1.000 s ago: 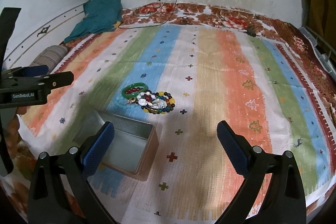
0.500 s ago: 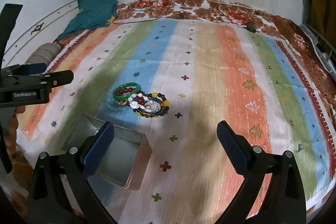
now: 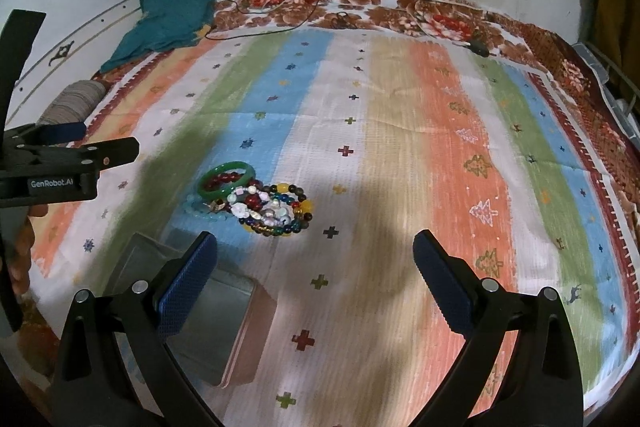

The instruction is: Organize jewelry

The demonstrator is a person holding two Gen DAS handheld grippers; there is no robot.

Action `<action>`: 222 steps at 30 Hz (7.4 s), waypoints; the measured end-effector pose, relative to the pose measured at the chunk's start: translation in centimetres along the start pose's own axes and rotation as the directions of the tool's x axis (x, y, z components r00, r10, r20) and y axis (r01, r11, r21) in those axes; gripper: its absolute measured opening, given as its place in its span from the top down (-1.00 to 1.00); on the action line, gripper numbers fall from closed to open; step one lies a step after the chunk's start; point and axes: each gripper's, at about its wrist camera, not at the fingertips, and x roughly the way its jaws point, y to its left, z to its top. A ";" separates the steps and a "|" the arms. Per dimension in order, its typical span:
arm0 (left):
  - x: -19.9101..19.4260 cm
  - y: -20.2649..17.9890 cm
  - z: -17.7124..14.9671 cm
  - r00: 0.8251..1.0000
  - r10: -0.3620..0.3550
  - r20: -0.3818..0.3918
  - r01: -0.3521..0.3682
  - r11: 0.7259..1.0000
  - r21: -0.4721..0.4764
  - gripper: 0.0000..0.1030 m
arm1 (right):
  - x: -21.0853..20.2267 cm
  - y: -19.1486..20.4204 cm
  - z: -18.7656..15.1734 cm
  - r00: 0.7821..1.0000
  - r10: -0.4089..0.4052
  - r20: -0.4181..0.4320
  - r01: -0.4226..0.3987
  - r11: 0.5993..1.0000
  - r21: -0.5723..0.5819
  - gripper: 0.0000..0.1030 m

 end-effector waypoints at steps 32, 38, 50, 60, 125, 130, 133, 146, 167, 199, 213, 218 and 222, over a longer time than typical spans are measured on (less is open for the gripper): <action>9.9 1.2 1.8 0.975 -0.083 -0.206 0.067 0.994 -0.082 -0.89 | 8.7 -1.7 2.3 0.987 0.021 -0.158 -0.013 0.998 0.055 -0.92; 11.1 0.9 1.8 0.968 -0.091 -0.232 0.077 0.995 -0.068 -0.67 | 10.3 -1.7 2.5 0.982 0.030 -0.185 -0.018 0.998 0.065 -0.92; 13.3 1.0 1.7 0.957 -0.086 -0.276 0.072 0.996 -0.059 -0.34 | 12.7 -1.0 3.0 0.975 0.023 -0.223 -0.010 0.998 0.061 -0.72; 14.9 1.1 1.3 0.950 -0.053 -0.309 0.044 0.998 -0.035 -0.29 | 14.4 -1.2 3.2 0.967 0.031 -0.255 -0.008 0.996 0.092 -0.61; 8.6 0.8 3.1 0.973 -0.142 -0.182 0.141 0.990 -0.020 0.85 | 8.0 2.3 5.7 0.995 0.031 -0.097 -0.034 0.999 -0.028 0.77; 8.0 0.4 3.1 0.975 -0.145 -0.168 0.146 0.989 -0.010 0.85 | 7.0 2.6 5.9 0.997 0.032 -0.077 -0.035 0.999 -0.031 0.77; 7.7 0.2 3.2 0.975 -0.150 -0.163 0.151 0.989 -0.009 0.85 | 6.2 2.6 6.2 0.998 0.035 -0.058 -0.036 0.999 -0.032 0.77; 6.5 -0.1 3.3 0.977 -0.161 -0.138 0.162 0.987 -0.006 0.84 | 3.2 2.6 7.0 0.998 0.069 0.008 -0.069 0.997 -0.017 0.77; 5.0 -1.2 3.1 0.976 -0.183 -0.118 0.186 0.983 0.014 0.83 | 9.8 0.8 3.1 0.983 -0.068 -0.173 0.062 0.997 -0.039 0.77; 7.7 -0.4 2.7 0.974 -0.146 -0.176 0.152 0.988 0.023 0.81 | 12.1 -1.5 2.1 0.948 -0.103 -0.300 0.112 0.994 0.014 0.11; 7.7 -0.6 2.7 0.974 -0.145 -0.175 0.152 0.988 0.026 0.80 | 12.5 -0.8 0.8 0.924 -0.128 -0.361 0.107 0.991 -0.077 0.11; 7.7 -0.6 2.7 0.974 -0.146 -0.176 0.152 0.988 0.022 0.80 | 12.8 -0.6 0.4 0.918 -0.128 -0.374 0.105 0.991 -0.083 0.11; 7.8 -0.5 2.7 0.972 -0.150 -0.180 0.155 0.988 0.013 0.80 | 12.4 -0.5 0.6 0.922 -0.108 -0.372 0.090 0.994 -0.066 0.11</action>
